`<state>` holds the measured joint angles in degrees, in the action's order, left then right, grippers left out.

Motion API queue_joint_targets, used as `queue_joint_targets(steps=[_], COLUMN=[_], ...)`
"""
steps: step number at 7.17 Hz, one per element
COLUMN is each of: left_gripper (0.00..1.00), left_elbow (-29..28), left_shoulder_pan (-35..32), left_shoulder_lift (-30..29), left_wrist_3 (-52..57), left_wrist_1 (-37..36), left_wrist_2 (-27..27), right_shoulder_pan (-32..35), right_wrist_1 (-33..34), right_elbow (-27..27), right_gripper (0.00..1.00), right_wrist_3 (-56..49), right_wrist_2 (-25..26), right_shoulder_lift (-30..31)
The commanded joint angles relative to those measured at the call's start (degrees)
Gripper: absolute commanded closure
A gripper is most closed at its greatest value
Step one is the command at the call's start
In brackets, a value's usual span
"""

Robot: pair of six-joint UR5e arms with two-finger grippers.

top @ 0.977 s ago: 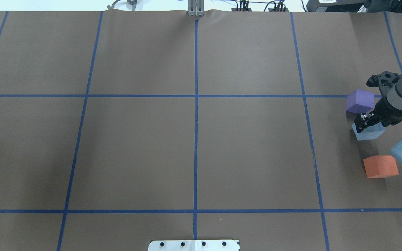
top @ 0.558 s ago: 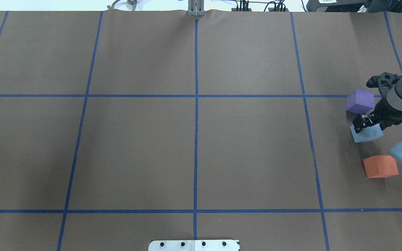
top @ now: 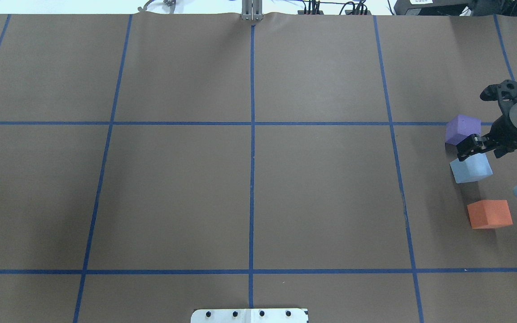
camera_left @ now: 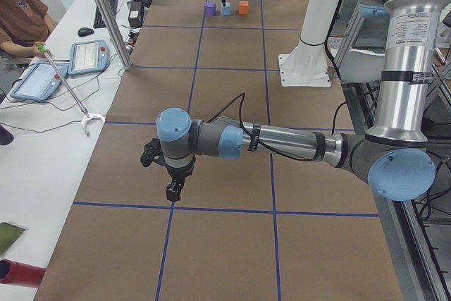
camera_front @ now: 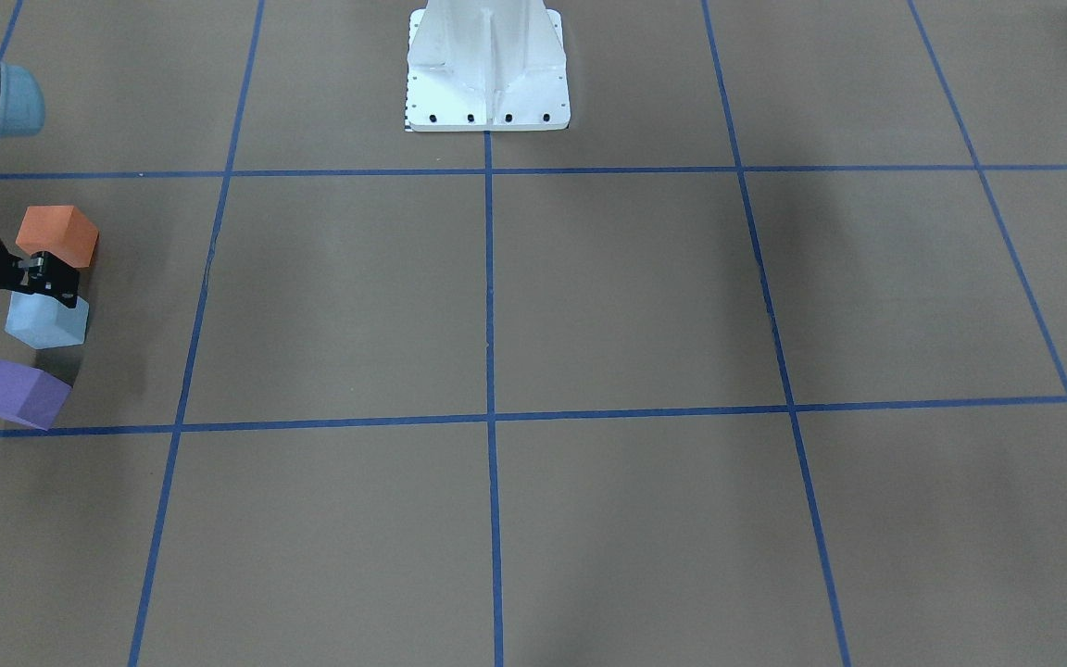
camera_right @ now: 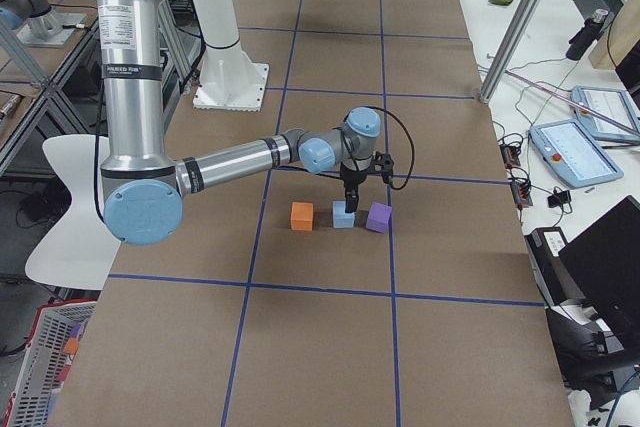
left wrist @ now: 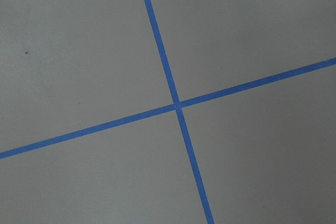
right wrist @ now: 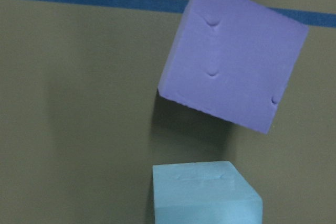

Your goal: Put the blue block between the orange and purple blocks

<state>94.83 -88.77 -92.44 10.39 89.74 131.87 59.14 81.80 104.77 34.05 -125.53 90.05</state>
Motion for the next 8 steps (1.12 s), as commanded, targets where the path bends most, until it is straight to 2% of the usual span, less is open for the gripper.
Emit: queue_joint_targets(steps=[1,2,3,4,5,6,7,8], left_gripper=[0.00,0.00,0.00,0.00,0.00,0.00,0.00,0.00], left_elbow=[-0.1,-0.1,0.3,0.3,0.2,0.1,0.2,0.5], left_shoulder_pan=[0.0,0.0,-0.1,-0.1,-0.1,-0.2,-0.4,-1.4], left_shoulder_lift=[0.1,0.2,0.5,0.6,0.7,0.9,2.0,3.2], left_wrist_3=[0.1,0.4,0.7,1.4,1.6,2.1,5.2,8.2], left_wrist_1=[0.0,0.0,0.0,0.0,-0.1,-0.1,-0.1,0.0], left_wrist_2=[0.0,0.0,0.0,0.0,0.0,0.0,0.1,0.1], right_shoulder_pan=[8.1,14.8,20.4,25.9,29.7,32.1,33.1,33.0], right_wrist_1=[1.3,2.1,6.1,11.6,16.8,18.3,17.7,17.8], right_elbow=[6.7,7.4,6.7,6.2,5.7,4.8,5.3,2.1], right_gripper=[0.00,0.00,0.00,0.00,0.00,0.00,0.00,0.00], right_wrist_3=[-8.5,-17.8,-29.2,-38.3,-43.8,-49.5,-50.2,-49.9], right_wrist_2=[-0.2,-0.7,-3.7,-4.6,-4.8,-5.5,-5.9,-6.0], right_shoulder_lift=[4.7,6.0,6.4,6.2,6.5,7.9,9.8,10.1])
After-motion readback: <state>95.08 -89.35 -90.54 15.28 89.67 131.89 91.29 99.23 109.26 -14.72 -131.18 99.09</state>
